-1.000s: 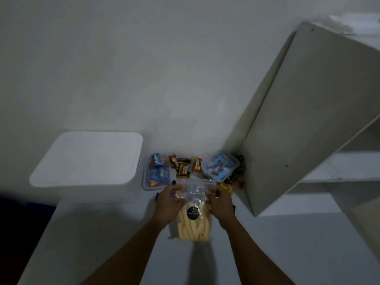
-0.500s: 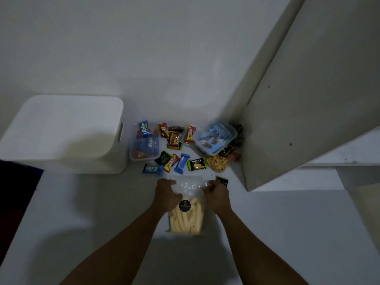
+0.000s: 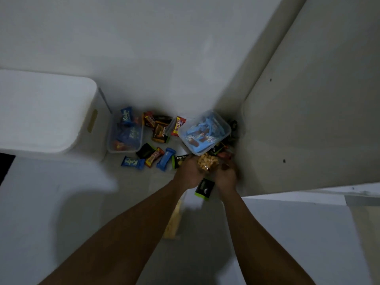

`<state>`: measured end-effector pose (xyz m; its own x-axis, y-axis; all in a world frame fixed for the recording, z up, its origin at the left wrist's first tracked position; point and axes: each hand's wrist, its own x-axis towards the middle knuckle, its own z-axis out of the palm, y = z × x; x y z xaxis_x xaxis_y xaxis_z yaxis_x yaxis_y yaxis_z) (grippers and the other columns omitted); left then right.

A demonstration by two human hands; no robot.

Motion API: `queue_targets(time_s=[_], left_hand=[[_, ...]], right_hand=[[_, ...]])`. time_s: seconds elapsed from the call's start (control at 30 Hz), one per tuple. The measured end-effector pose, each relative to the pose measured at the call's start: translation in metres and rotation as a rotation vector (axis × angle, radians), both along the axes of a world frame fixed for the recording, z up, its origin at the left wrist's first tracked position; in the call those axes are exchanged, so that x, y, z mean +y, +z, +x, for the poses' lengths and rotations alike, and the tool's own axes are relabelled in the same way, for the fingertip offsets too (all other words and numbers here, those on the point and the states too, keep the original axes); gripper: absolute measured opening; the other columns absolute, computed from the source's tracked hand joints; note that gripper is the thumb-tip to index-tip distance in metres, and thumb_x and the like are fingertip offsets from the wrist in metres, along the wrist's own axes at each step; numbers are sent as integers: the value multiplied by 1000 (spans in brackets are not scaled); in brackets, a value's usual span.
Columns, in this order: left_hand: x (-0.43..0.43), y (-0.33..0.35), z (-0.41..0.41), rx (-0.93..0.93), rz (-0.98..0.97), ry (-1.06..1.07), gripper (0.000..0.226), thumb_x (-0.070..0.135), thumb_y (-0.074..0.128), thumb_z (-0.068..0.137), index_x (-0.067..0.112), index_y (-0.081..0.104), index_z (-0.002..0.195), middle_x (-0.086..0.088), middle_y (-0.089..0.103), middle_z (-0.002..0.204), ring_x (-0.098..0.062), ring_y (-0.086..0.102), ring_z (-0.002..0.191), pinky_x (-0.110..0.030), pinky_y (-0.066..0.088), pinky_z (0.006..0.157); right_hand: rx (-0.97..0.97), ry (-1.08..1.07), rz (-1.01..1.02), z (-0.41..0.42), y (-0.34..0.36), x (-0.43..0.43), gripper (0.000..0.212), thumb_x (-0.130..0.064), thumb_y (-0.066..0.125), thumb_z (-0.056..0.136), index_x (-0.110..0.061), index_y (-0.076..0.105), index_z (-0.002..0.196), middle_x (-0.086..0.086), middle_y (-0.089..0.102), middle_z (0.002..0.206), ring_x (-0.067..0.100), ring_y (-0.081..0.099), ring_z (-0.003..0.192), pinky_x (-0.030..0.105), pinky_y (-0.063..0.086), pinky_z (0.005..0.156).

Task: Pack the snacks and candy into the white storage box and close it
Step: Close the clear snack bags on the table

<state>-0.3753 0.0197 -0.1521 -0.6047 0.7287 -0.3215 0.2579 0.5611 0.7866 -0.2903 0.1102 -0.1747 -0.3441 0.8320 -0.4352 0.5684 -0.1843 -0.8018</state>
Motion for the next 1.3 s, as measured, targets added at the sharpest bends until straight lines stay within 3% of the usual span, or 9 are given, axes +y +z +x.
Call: queue_targets(time_s=[0.1,0.23,0.43,0.53,0.63,0.77,0.9,1.0,1.3], left_hand=[[1,-8,3,-38,4,125,48,43,57,74,15,65,112,-7,68,113,-21,63,106,-36,54,87],[2,-2,10,-55,-30,181,35,14,68,80,-2,60,111,-13,68,96,-24,63,89,-23,42,70],[-7,-5,21,-88,-61,156,32,20,60,71,13,38,49,-1,42,50,-15,43,51,-26,27,48],[-13,5,29,-181,-70,209,28,23,63,64,1,48,57,-7,48,57,-13,46,53,-26,31,50],[-20,18,35,-232,-68,238,26,12,71,77,22,51,65,8,48,70,-3,45,63,-24,36,56],[-26,34,39,-231,-24,184,34,16,71,86,4,63,118,3,52,105,-13,50,100,-26,39,81],[-36,54,35,-278,81,212,33,13,72,85,5,61,115,-1,63,105,-21,62,102,-31,53,79],[-49,71,26,-351,202,288,52,19,77,81,17,53,127,9,59,114,-14,60,109,-28,52,85],[-131,135,-24,-429,397,346,19,21,70,88,13,71,106,0,75,98,-17,69,92,-27,52,69]], right_hand=[[53,-67,-20,-4,-4,6,31,-6,52,86,-6,60,116,15,64,119,31,60,113,26,45,93],[11,-94,-68,-1,-5,7,31,-12,54,96,-5,58,125,9,63,121,22,60,107,19,40,82],[-23,-101,-129,12,-1,0,28,-16,49,96,-9,60,120,13,64,118,30,61,105,38,51,92],[56,-117,-80,20,11,-8,23,-12,54,91,-7,64,111,12,66,111,25,60,98,29,45,82],[143,-139,-24,29,23,-20,15,-7,54,89,-9,64,100,7,67,101,21,61,94,26,44,80],[156,-155,80,39,35,-34,8,-12,56,91,-12,63,96,6,68,95,22,63,89,29,48,75],[208,-162,111,45,49,-48,9,-13,54,93,-13,63,96,1,68,93,19,65,88,39,55,81],[301,-118,74,47,68,-62,12,-4,51,92,-5,63,93,-1,65,84,8,60,75,28,51,71],[495,101,43,11,143,-136,11,-16,61,93,-10,67,101,7,71,99,11,65,88,21,51,74]])
